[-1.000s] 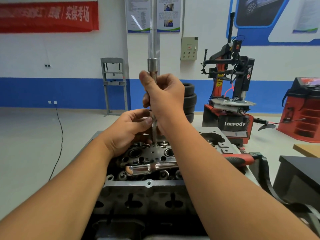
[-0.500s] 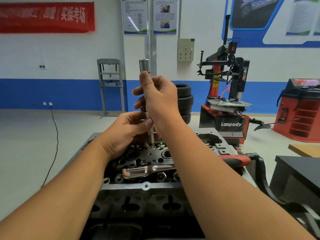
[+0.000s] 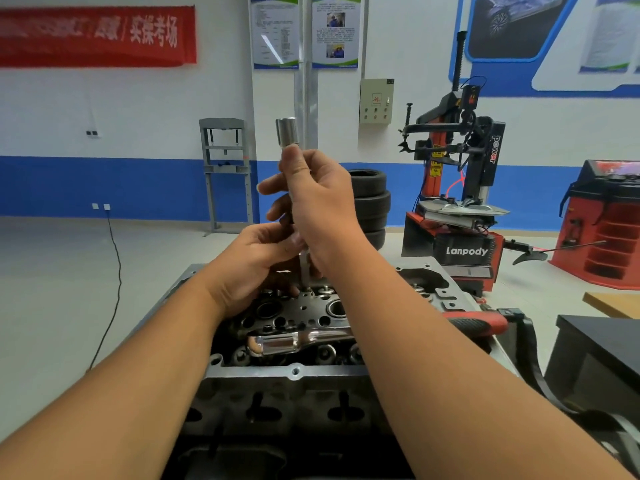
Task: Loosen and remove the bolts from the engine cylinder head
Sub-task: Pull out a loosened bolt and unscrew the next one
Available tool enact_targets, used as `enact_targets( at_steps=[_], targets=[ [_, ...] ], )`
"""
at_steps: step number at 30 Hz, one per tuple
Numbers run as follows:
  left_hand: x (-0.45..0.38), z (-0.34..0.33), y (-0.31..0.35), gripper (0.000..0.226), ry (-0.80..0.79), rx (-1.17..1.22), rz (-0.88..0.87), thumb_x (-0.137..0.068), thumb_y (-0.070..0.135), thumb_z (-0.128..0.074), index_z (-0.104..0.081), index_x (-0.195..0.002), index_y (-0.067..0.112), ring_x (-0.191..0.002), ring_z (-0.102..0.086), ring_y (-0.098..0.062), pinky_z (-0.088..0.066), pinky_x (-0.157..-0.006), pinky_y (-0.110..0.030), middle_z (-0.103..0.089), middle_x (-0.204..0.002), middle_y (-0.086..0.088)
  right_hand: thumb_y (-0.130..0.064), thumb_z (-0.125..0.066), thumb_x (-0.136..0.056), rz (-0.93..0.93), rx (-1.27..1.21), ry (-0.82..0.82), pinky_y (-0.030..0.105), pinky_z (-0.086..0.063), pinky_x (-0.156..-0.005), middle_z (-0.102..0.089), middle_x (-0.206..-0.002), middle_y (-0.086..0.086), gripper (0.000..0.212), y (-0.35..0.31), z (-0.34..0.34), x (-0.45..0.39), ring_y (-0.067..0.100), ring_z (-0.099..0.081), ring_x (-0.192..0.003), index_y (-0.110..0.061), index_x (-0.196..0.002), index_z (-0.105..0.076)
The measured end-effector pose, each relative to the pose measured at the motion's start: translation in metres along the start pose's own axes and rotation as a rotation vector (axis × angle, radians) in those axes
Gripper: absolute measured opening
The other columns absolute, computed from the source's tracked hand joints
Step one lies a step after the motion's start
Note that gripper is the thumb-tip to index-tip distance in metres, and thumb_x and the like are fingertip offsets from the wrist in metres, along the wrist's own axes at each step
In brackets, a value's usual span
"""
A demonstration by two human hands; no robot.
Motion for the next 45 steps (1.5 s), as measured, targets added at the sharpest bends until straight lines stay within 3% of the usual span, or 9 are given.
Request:
enact_targets(
  at_steps=[5, 11, 18, 24, 26, 34, 38, 42, 45],
  targets=[
    [-0.001, 0.004, -0.002, 0.016, 0.024, -0.079, -0.076, -0.092, 0.02, -0.069, -0.083, -0.099, 0.025, -0.094, -0.078, -0.022, -0.061, -0.07, -0.024, -0.08, -0.103, -0.009, -0.037, -0.045, -0.111, 0.003, 0.021, -0.041, 0.027, -0.05, -0.047, -0.074, -0.079, 0.003, 0.027, 0.003, -0.003, -0.001, 0.022, -0.059, -0.052, -0.016, -0.099, -0.057],
    [-0.003, 0.007, -0.004, 0.021, 0.123, -0.144, -0.118, -0.086, 0.017, -0.078, -0.077, -0.106, 0.01, -0.09, -0.079, -0.024, -0.061, -0.068, -0.024, -0.08, -0.101, -0.013, -0.035, -0.068, -0.1, 0.001, -0.069, 0.023, 0.03, -0.054, -0.049, -0.075, -0.078, 0.004, 0.026, 0.001, 0.003, -0.001, 0.018, -0.059, -0.048, -0.012, -0.097, -0.057],
    [-0.004, 0.006, -0.005, 0.019, 0.023, -0.029, -0.046, -0.091, 0.02, -0.068, -0.079, -0.105, 0.014, -0.092, -0.077, -0.024, -0.061, -0.066, -0.028, -0.078, -0.103, -0.011, -0.038, -0.039, -0.112, -0.051, -0.098, 0.014, 0.026, -0.046, -0.045, -0.069, -0.07, 0.008, 0.043, -0.003, 0.003, 0.0, 0.022, -0.057, -0.049, -0.008, -0.091, -0.061],
    [-0.004, 0.013, -0.007, 0.039, 0.172, -0.235, -0.094, -0.078, 0.026, -0.084, -0.071, -0.111, 0.009, -0.089, -0.079, -0.027, -0.058, -0.074, -0.046, -0.08, -0.099, -0.012, -0.022, -0.072, -0.098, -0.028, -0.152, 0.022, 0.033, -0.05, -0.053, -0.069, -0.081, 0.011, 0.019, -0.003, 0.005, 0.001, 0.022, -0.056, -0.052, -0.009, -0.099, -0.058],
    [-0.005, 0.013, -0.006, 0.03, 0.151, -0.21, -0.094, -0.081, 0.029, -0.082, -0.075, -0.108, 0.015, -0.09, -0.078, -0.025, -0.061, -0.073, -0.04, -0.08, -0.1, -0.011, -0.016, -0.075, -0.095, -0.01, -0.094, 0.037, 0.035, -0.053, -0.054, -0.07, -0.08, 0.007, 0.018, -0.001, 0.006, 0.001, 0.018, -0.059, -0.053, -0.008, -0.101, -0.061],
    [-0.005, 0.012, -0.008, 0.027, 0.012, -0.054, -0.035, -0.088, 0.03, -0.076, -0.075, -0.111, 0.015, -0.093, -0.076, -0.027, -0.061, -0.066, -0.034, -0.077, -0.103, -0.011, -0.018, -0.05, -0.11, -0.023, -0.061, -0.016, 0.029, -0.046, -0.048, -0.068, -0.078, 0.005, 0.017, -0.003, 0.001, 0.0, 0.02, -0.057, -0.053, -0.006, -0.104, -0.061],
    [-0.005, 0.013, -0.007, 0.027, 0.131, -0.171, -0.105, -0.079, 0.027, -0.084, -0.076, -0.105, 0.026, -0.096, -0.076, -0.033, -0.057, -0.087, -0.061, -0.078, -0.104, -0.013, -0.025, -0.058, -0.107, -0.036, -0.095, -0.051, 0.03, -0.051, -0.05, -0.071, -0.075, 0.007, 0.02, -0.001, 0.0, 0.001, 0.02, -0.057, -0.051, -0.007, -0.103, -0.064],
    [-0.003, 0.008, -0.004, 0.016, 0.068, -0.159, -0.068, -0.083, 0.035, -0.078, -0.08, -0.099, 0.034, -0.085, -0.076, -0.02, -0.061, -0.065, -0.034, -0.08, -0.098, -0.006, -0.021, -0.072, -0.098, -0.024, -0.076, 0.018, 0.03, -0.052, -0.049, -0.074, -0.074, 0.004, 0.014, 0.002, 0.004, 0.0, 0.015, -0.059, -0.049, -0.011, -0.098, -0.063],
    [-0.001, 0.004, -0.004, 0.019, -0.023, -0.04, 0.02, -0.094, 0.027, -0.066, -0.079, -0.105, 0.02, -0.089, -0.075, -0.024, -0.06, -0.062, -0.034, -0.078, -0.103, -0.011, -0.024, -0.064, -0.103, -0.012, -0.067, 0.02, 0.029, -0.05, -0.05, -0.076, -0.08, 0.004, 0.014, 0.002, 0.005, -0.002, 0.017, -0.061, -0.051, -0.012, -0.096, -0.064]
  ],
)
Point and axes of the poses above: each hand's wrist, its own x-axis away from the middle knuckle, its own z-axis out of the back of the hand, y = z × x, the point moved 3 cm from there along -x, towards the middle knuckle
